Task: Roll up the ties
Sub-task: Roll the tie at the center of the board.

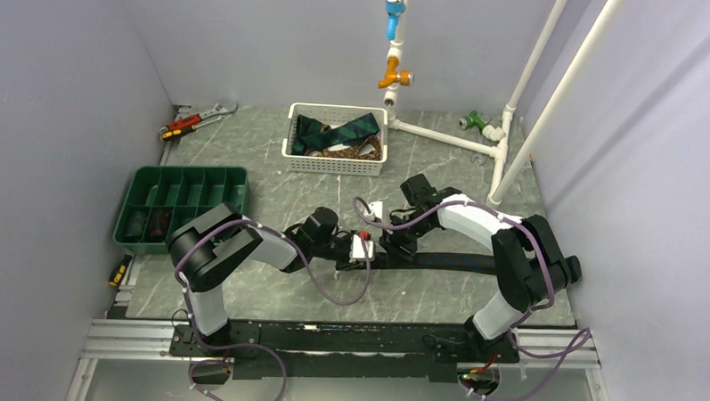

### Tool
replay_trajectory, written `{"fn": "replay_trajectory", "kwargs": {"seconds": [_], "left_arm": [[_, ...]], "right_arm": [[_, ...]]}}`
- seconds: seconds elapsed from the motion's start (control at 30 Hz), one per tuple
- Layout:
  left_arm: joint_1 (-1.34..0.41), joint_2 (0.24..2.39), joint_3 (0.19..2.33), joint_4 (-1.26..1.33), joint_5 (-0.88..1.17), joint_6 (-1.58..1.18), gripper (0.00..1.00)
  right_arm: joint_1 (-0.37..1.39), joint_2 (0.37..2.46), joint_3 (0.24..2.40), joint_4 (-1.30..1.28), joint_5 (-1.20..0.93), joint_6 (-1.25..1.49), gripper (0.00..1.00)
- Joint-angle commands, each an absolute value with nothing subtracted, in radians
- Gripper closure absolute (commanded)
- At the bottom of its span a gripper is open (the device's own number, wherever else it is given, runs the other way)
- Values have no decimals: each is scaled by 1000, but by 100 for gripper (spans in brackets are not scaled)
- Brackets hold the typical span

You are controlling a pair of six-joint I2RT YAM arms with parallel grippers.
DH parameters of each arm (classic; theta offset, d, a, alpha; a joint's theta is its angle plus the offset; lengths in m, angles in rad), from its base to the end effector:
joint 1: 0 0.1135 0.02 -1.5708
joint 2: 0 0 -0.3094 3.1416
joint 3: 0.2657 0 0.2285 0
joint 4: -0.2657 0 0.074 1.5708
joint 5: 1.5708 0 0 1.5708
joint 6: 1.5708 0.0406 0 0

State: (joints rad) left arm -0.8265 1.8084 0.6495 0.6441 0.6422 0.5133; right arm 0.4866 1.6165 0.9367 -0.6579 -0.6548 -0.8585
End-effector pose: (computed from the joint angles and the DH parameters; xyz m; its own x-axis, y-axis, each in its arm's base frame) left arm 0.2048 -0.2583 0.1837 0.1721 0.3936 -0.9030 0.9846 -0.0393 0.1705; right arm 0.2252 0.1471 0.2273 -0.1873 -0.7782 -0.5994 -0.9746 0.0709 0.2124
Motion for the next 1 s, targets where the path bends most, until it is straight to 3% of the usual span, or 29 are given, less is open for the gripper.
{"fn": "replay_trajectory", "kwargs": {"seconds": [0.0, 0.13, 0.27, 0.4, 0.53, 0.63, 0.73, 0.97], "left_arm": [[-831, 1774, 618, 571, 627, 579, 65], [-831, 1789, 628, 561, 590, 568, 67], [-831, 1792, 636, 550, 587, 564, 67], [-830, 1786, 627, 541, 578, 571, 65], [-819, 1757, 601, 549, 602, 558, 55], [-805, 1709, 581, 586, 617, 525, 34], [-796, 1630, 551, 617, 663, 512, 26], [-801, 1516, 483, 712, 656, 525, 24]], "right_arm": [[464, 1568, 981, -708, -717, -903, 52], [465, 1586, 993, -697, -756, -885, 56], [466, 1630, 1020, -695, -792, -858, 49], [471, 1671, 1011, -698, -763, -897, 63], [468, 1690, 974, -707, -727, -969, 74], [468, 1683, 965, -688, -717, -963, 79], [468, 1676, 965, -686, -716, -959, 80], [469, 1671, 977, -705, -734, -962, 80]]}}
